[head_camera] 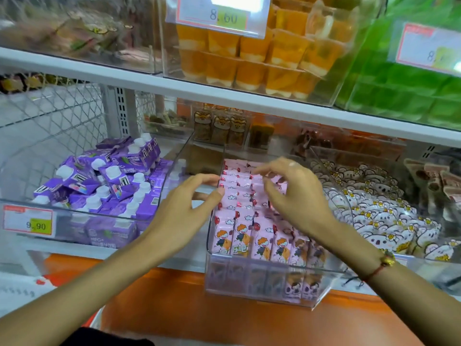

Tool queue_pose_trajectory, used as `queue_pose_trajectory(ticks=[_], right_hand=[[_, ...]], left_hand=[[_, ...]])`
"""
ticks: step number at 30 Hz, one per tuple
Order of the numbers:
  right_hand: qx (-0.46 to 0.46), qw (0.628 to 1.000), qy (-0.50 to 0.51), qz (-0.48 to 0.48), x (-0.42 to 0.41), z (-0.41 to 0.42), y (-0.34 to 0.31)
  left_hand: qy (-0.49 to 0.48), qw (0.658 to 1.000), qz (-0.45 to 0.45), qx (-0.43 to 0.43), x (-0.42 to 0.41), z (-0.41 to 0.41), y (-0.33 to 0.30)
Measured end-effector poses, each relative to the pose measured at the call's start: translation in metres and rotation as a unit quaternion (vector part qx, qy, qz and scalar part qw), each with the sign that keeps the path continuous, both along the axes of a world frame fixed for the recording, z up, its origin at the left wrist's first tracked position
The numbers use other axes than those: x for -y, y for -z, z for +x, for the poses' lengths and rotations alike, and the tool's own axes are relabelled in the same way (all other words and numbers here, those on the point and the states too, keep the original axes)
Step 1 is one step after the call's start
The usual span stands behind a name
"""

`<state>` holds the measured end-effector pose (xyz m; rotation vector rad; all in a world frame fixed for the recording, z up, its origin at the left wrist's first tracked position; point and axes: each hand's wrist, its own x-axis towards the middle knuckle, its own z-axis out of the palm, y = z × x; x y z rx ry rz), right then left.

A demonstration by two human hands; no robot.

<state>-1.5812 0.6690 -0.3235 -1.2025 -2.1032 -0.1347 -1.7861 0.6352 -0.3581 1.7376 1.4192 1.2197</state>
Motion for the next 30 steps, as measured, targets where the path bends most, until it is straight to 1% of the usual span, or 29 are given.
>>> queue_pose_trajectory(ticks=[2,4,7,9,11,14,17,19,21,23,26,28,30], right_hand=[[0.036,0.997,0.062,-0.001,-0.031,0.001,-0.009],[0.11,0.987,0.105,-0.05,-0.063,0.001,-0.012],[0.199,0.966,0.125,-0.105,-0.097,-0.001,-0.003],[0.226,0.953,0.149,-0.134,-0.114,-0.004,0.004],[0.213,0.945,0.181,-0.171,-0.126,-0.008,0.007],[0.147,0.944,0.207,-0.208,-0.134,-0.013,0.006],[0.075,0.96,0.193,-0.189,-0.133,-0.012,0.007],[-0.005,0.972,0.173,-0.16,-0.131,-0.011,0.008],[-0.13,0.971,0.155,-0.128,-0.129,-0.013,0.006],[-0.233,0.958,0.139,-0.091,-0.125,-0.016,0.001],[-0.332,0.935,0.116,-0.047,-0.108,-0.017,-0.003],[-0.414,0.904,0.104,-0.025,-0.089,-0.016,-0.003],[-0.475,0.873,0.113,0.001,-0.066,-0.012,-0.006]], left_hand=[[-0.002,1.0,-0.002,0.004,-0.001,-0.001,0.001],[-0.004,1.0,-0.01,0.007,-0.002,0.001,0.002],[0.001,0.999,-0.025,0.023,-0.004,0.004,0.007],[0.004,0.999,-0.03,0.037,-0.006,0.004,0.01],[0.007,0.998,-0.029,0.046,-0.008,0.004,0.01],[0.006,0.998,-0.031,0.053,-0.01,0.003,0.011],[0.008,0.998,-0.035,0.058,-0.011,0.003,0.011],[0.012,0.997,-0.037,0.061,-0.01,0.003,0.011],[0.011,0.998,-0.035,0.06,-0.011,0.003,0.01],[0.011,0.998,-0.034,0.058,-0.011,0.003,0.01],[0.004,0.998,-0.037,0.056,-0.01,0.003,0.01],[-0.021,0.998,-0.029,0.043,-0.009,0.003,0.007],[-0.052,0.998,0.025,0.026,-0.011,0.005,-0.002]])
